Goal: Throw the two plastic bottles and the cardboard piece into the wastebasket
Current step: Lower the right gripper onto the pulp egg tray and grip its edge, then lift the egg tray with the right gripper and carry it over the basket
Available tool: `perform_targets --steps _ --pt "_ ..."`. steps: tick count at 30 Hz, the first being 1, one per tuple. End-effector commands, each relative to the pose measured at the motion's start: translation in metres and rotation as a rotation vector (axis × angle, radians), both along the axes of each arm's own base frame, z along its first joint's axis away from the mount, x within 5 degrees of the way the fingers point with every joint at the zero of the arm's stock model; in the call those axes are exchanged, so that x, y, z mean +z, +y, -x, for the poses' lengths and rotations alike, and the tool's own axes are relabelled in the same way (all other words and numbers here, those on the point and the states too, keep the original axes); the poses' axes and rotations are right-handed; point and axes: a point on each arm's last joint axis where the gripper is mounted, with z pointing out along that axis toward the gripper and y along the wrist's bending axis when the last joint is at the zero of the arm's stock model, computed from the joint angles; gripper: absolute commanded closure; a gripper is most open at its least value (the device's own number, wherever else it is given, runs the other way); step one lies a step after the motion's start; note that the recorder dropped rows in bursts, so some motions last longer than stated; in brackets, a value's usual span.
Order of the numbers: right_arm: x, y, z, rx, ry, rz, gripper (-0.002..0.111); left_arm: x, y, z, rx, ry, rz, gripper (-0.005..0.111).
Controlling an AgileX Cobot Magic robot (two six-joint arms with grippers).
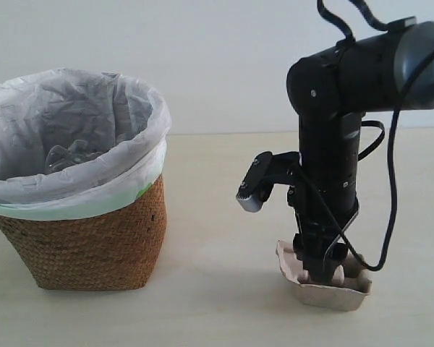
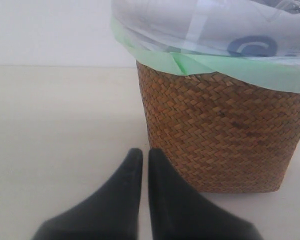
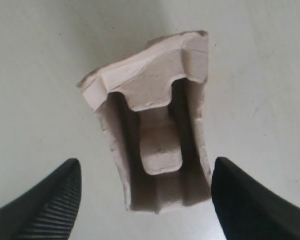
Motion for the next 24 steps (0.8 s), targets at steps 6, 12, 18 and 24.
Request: perform_targets --steps 6,12,18,24 --pt "-0.03 0.003 -0.008 -0.001 0.038 0.039 0.039 -0.001 0.0 0.0 0.003 -0.001 0.0 0.103" --pt "-0.04 0.004 -0.009 -0.012 0.052 0.051 0.027 -0.001 0.0 0.0 0.004 -0.003 0.0 0.103" --pt "-0.059 0.006 -0.012 -0.01 0.08 0.068 0.027 -0.001 0.0 0.0 0.004 -0.003 0.0 0.103" --pt "-0.071 0.006 -0.014 0.008 0.094 0.078 0.053 -0.001 0.0 0.0 0.004 -0.003 0.0 0.103"
